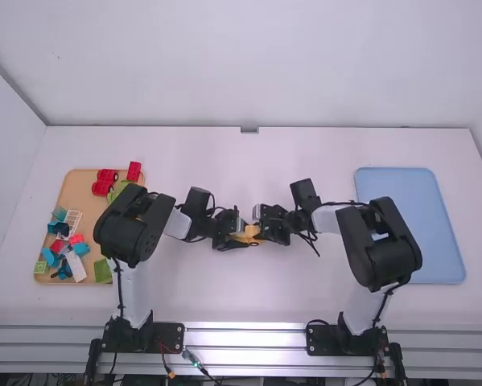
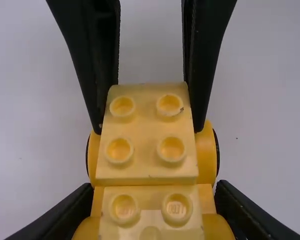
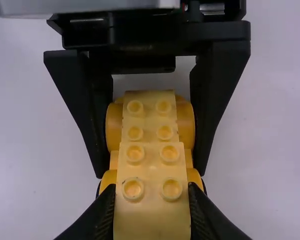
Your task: Assemble lego blocks to make yellow taxi
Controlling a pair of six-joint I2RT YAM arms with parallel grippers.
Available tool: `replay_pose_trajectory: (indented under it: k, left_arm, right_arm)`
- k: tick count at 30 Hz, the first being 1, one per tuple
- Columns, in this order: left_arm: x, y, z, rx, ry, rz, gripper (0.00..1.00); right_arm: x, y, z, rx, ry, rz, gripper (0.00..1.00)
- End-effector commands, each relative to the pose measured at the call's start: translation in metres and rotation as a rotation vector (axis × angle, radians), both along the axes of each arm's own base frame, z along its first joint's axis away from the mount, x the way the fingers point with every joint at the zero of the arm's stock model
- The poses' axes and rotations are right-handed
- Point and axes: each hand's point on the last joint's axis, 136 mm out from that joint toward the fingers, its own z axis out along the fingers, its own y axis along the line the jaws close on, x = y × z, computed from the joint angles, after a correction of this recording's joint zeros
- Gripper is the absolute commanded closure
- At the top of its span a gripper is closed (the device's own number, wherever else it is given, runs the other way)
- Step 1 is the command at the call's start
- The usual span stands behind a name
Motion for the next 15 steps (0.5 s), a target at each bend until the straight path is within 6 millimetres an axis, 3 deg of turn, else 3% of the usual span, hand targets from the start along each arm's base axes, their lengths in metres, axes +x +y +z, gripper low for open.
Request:
replay_pose_trajectory:
  k: [1,3,8,12,15]
  left_arm:
    - [-0.013,-0.006,0.004,-0.049,0.018,-0.053,0.44]
    - [-0.011,-0.004,0.004,-0.046,0.018,-0.046,0.44]
    - [-0.012,-0.006,0.004,-0.046,0.018,-0.051,0.44]
    - [-0.011,-0.004,0.004,-0.046,0.018,-0.044,0.44]
    - [-0.012,-0.005,0.003,-0.041,0.017,-0.046,0.43]
  right_arm:
    - [-0.004,0.001,0.0,-0.015,-0.004,0.003,0.66]
    - [-0.004,0.002,0.001,-0.006,-0.007,0.006,0.53]
    - [-0.003,0.007,0.009,0.034,-0.009,0.021,0.37]
    - [0.001,0.01,0.018,0.061,-0.024,0.03,0.32]
    - [0.0,0.013,0.04,0.126,-0.031,0.048,0.29]
